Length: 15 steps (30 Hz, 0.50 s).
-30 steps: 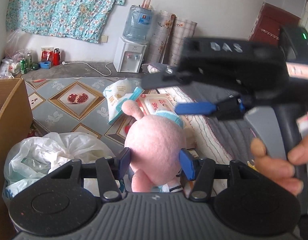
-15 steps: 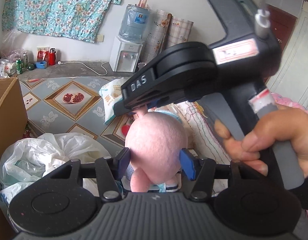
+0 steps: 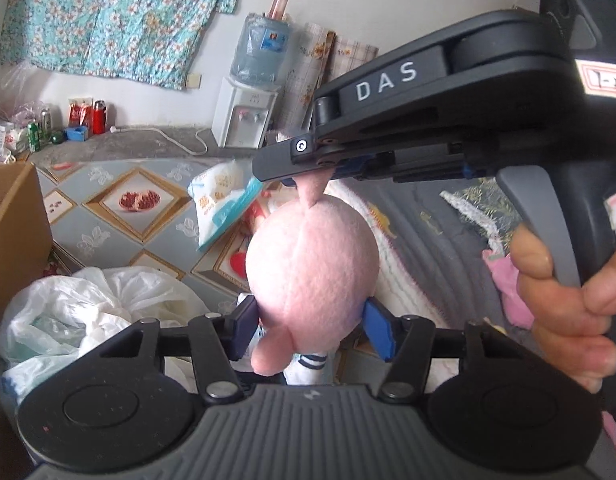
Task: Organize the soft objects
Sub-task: 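Carry the bunny with the right gripper over the cardboard box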
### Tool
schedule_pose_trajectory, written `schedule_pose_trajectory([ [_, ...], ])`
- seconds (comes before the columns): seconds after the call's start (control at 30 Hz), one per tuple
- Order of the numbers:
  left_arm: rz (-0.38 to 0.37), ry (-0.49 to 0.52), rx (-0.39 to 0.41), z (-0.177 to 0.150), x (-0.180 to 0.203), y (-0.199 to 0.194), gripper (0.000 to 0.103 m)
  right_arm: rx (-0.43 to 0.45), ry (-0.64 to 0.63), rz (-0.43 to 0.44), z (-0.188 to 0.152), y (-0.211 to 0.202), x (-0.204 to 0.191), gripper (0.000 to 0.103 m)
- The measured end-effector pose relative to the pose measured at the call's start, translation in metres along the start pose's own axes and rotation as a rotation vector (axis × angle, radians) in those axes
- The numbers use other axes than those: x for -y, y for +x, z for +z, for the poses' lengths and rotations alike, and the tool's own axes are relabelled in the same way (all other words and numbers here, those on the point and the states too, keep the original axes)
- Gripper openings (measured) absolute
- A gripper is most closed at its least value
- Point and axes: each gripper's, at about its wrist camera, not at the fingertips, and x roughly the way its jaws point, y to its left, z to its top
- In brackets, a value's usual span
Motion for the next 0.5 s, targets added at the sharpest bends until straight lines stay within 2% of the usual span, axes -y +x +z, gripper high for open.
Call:
schedule_pose_trajectory([
  [0.1, 0.010, -0.010, 0.053, 0.005, -0.003, -0.030, 0.058, 0.032, -0.051, 0.032, 0.007, -0.017, -0.032, 0.011],
  [0.23, 0.059, -0.027, 0.125, 0.013, -0.019, -0.073, 0.058, 0.064, -0.113, 0.108, 0.019, -0.026, -0.083, 0.011],
  [0.37, 0.144, -0.058, 0.164, 0.017, -0.052, -0.108, 0.058, 0.061, -0.160, 0.205, 0.031, -0.010, -0.135, 0.011],
  [0.5, 0.252, -0.100, 0.182, 0.017, -0.093, -0.138, 0.058, 0.032, -0.174, 0.318, 0.041, 0.025, -0.184, 0.011],
])
